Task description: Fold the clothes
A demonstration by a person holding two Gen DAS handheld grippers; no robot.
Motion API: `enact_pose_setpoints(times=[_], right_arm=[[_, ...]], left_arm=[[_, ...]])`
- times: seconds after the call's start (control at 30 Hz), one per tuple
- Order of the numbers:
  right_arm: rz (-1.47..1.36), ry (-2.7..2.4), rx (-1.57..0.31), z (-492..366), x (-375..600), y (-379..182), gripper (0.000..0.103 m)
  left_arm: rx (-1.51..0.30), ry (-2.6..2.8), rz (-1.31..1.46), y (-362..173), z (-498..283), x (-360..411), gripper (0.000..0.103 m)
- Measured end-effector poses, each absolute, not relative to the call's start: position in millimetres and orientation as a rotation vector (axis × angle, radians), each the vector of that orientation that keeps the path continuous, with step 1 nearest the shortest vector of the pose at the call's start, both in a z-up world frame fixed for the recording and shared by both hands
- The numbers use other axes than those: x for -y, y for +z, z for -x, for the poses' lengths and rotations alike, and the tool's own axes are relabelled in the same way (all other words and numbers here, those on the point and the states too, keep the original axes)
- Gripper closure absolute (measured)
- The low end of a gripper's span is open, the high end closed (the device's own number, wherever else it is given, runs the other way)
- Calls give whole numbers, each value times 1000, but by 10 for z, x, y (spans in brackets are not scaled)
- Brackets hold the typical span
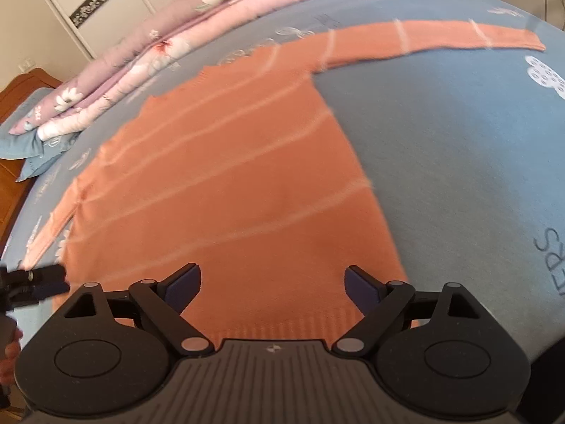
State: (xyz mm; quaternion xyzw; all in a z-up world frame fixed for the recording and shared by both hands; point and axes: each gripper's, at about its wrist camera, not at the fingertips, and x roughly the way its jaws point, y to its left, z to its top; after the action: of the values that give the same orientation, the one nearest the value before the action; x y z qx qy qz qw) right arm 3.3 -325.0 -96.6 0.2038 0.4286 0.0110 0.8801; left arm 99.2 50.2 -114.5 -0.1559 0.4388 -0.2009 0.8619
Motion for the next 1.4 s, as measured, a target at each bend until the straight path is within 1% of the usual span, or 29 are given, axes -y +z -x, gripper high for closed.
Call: enact_pose_setpoints(times=[0.17,0.3,0.37,0.47,0.53,0.57,0.7,0.83,0.9,1.03,1.13,1.23,1.3,1.4], right_arm=[[-427,53,-920,-58,3094,-955,10],[-418,66,-953,18,3025,-987,10],[-398,74,-957,57,3005,-1029,9],[-366,91,-958,78,2962,-1064,5],[-359,91,-966,54,2933,-1065,0],[-359,88,-971,39,2920,-1064,0],[-341,71,-981,4,2870,-1062,0],[-336,77,-980,32,2880,-1072,0],[-340,79,-981,32,2897,-1072,0],[-330,82,-993,5,2895,-1071,0],[-306,78,-1000,-4,2858,-1068,0],[-301,71,-1004,-31,2834,-989,0],[-323,103,-953,-29,2844,-910,0],[-314,125,-925,-132,2827,-866,0]], left_arm=[[-947,-328,390,-1325,-1209,-612,1],[-939,-295,451,-1465,-1135,-803,1],[-937,-313,424,-1468,-1088,-833,1],[-956,-312,396,-1382,-1053,-872,1],[-923,-334,400,-1293,-1073,-917,1],[-903,-338,400,-1245,-1115,-935,1],[-859,-343,392,-1161,-1441,-994,1],[-896,-329,435,-1315,-1757,-1035,1],[-914,-304,426,-1391,-1804,-1048,1],[-888,-305,403,-1462,-1726,-1108,1],[-909,-297,363,-1426,-1699,-1097,1],[-893,-309,325,-1256,-1748,-1066,1],[-848,-347,312,-1116,-1879,-1028,1],[-803,-382,280,-973,-2238,-888,1]])
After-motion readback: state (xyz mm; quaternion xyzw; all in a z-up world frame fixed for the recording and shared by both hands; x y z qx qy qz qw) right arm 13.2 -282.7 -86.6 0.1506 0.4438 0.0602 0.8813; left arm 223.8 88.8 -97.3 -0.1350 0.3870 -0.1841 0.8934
